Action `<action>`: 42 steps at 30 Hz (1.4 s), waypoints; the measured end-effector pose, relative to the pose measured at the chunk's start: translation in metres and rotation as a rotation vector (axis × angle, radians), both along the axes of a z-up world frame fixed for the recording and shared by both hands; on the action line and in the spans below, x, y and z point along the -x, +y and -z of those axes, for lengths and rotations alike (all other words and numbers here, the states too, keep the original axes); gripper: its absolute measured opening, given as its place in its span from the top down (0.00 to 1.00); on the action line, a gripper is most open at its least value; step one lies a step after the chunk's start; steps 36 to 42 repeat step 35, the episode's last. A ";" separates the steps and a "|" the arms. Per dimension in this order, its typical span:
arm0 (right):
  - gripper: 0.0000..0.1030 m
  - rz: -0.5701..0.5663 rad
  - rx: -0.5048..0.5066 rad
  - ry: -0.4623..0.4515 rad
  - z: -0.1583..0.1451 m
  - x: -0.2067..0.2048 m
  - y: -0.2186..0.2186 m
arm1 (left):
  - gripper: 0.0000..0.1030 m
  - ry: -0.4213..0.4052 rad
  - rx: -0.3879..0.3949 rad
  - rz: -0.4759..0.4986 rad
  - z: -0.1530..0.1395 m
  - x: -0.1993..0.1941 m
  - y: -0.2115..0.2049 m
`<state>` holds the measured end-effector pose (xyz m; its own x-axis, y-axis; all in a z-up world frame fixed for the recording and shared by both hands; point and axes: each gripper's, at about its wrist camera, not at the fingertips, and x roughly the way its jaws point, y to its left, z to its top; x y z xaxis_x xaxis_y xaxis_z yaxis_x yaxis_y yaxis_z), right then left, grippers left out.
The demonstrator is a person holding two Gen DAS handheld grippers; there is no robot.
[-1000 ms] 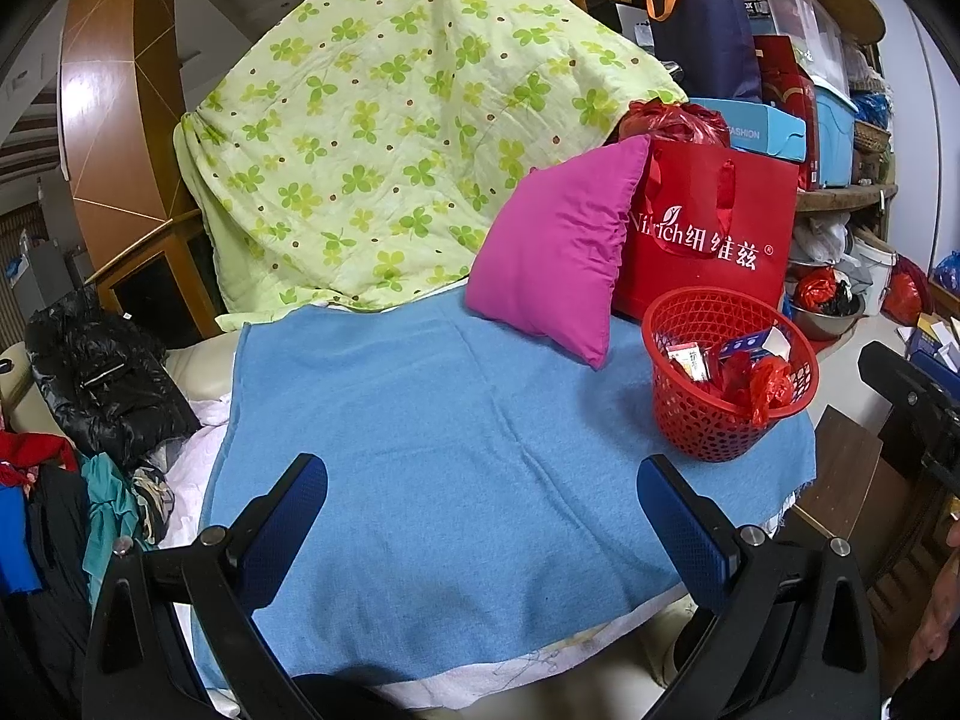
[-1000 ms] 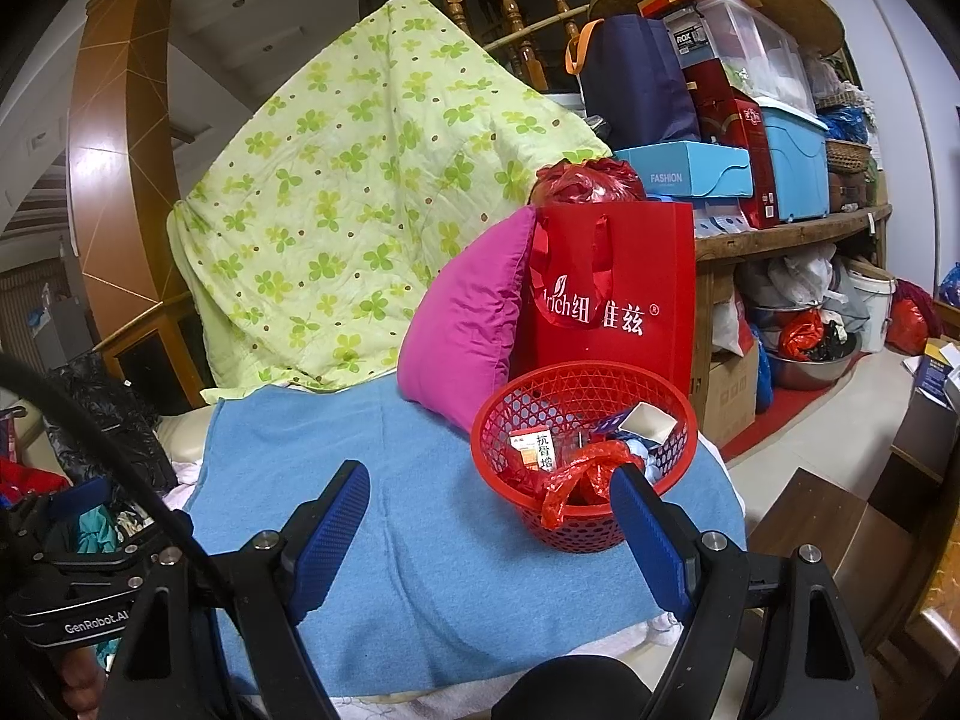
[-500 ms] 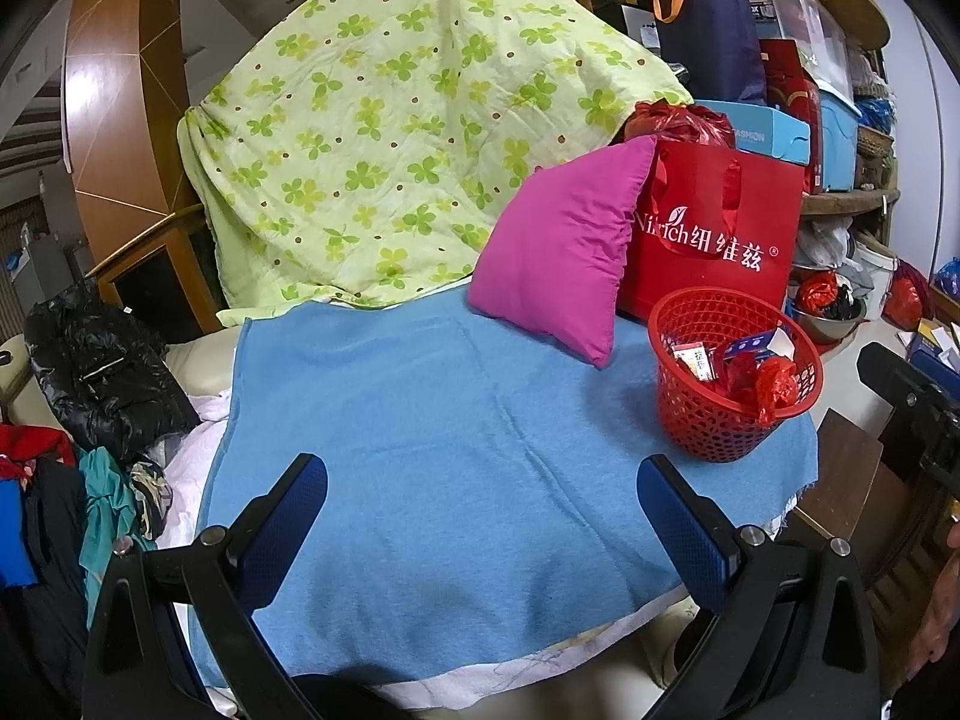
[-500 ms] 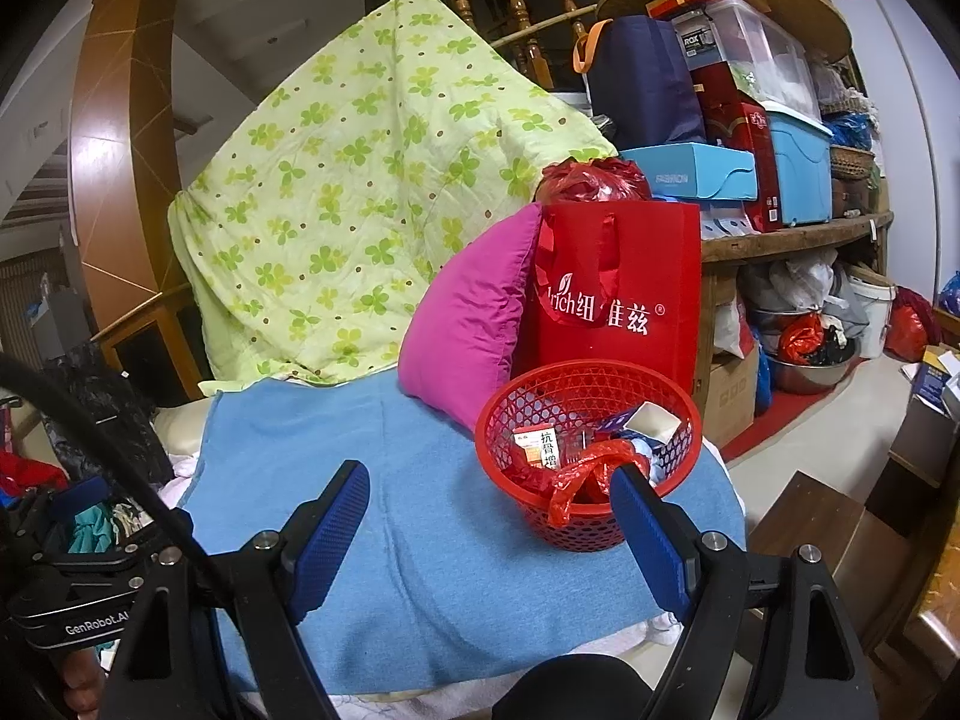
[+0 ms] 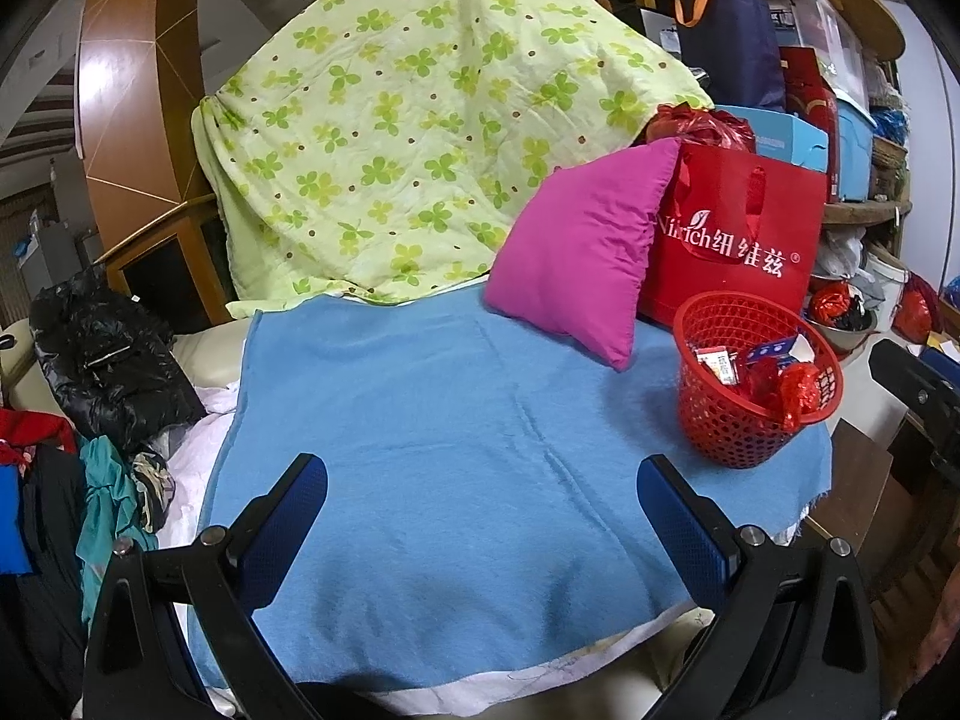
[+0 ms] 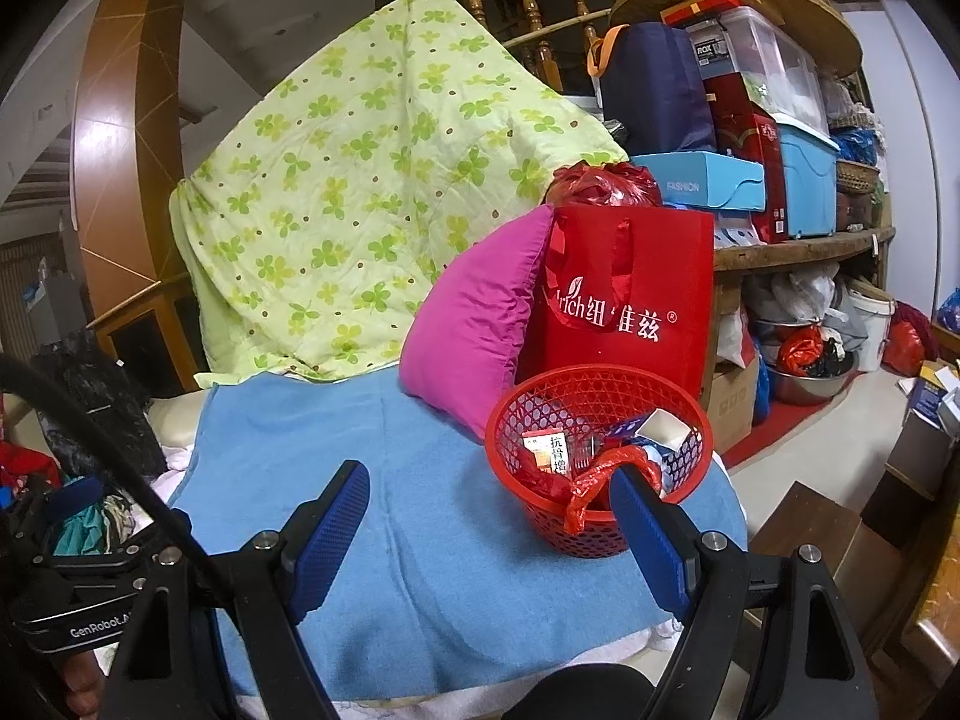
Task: Collect trash
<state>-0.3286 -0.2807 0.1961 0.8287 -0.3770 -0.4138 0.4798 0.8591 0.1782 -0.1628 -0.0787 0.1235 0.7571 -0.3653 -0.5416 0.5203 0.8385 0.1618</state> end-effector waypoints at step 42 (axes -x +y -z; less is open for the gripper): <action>0.18 0.198 0.024 0.085 0.026 -0.068 -0.068 | 0.00 0.097 0.059 0.254 0.053 -0.085 -0.097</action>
